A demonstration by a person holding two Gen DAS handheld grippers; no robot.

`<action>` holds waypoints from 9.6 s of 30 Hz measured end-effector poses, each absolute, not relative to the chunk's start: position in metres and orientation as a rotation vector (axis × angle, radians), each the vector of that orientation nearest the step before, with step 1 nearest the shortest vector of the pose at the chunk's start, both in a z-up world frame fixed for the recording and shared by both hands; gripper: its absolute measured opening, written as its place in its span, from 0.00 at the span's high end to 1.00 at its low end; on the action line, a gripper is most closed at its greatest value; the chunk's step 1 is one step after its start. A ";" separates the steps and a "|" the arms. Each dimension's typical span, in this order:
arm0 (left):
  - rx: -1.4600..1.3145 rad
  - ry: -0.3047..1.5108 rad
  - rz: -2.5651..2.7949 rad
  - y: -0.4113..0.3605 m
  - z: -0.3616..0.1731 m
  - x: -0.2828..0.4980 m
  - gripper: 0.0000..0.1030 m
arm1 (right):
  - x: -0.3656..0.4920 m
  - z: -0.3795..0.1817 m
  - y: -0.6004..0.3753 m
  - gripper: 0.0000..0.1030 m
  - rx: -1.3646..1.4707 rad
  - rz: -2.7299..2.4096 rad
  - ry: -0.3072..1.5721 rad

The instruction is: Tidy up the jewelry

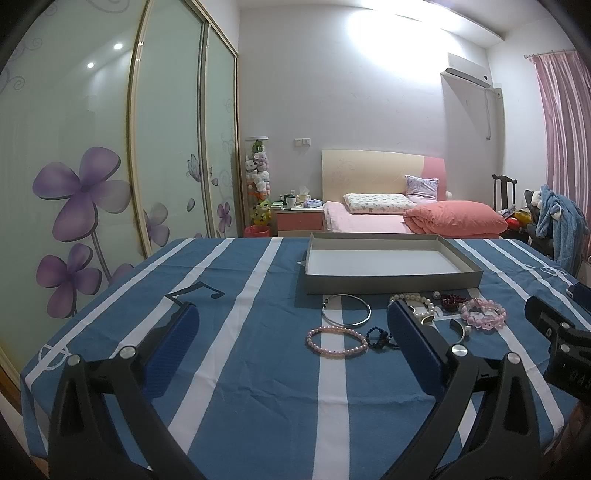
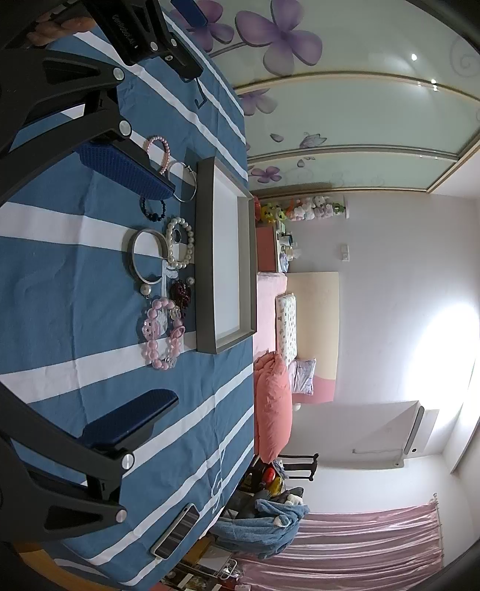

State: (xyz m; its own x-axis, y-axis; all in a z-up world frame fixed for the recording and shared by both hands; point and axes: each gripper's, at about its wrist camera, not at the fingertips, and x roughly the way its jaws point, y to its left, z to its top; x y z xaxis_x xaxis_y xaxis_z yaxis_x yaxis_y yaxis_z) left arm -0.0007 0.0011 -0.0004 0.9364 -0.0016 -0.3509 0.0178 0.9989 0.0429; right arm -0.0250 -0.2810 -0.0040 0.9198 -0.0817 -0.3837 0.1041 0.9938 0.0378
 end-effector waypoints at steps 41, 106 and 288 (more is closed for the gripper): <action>0.044 0.362 -0.012 -0.001 -0.001 0.000 0.04 | -0.024 -0.004 -0.281 0.02 0.058 -0.096 0.397; 0.008 0.844 -0.153 0.003 -0.063 0.127 0.40 | 0.115 -0.073 -0.368 0.76 0.155 -0.186 0.921; 0.040 0.668 -0.265 -0.002 -0.038 0.119 0.63 | 0.083 -0.073 -0.300 0.64 0.025 0.146 0.922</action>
State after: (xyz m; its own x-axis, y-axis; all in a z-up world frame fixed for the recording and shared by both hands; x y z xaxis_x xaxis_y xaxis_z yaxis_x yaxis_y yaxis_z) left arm 0.1195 -0.0022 -0.0375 0.7524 -0.2302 -0.6171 0.2560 0.9655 -0.0481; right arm 0.0830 -0.2999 -0.0729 0.5947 0.1364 -0.7923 -0.1152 0.9898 0.0840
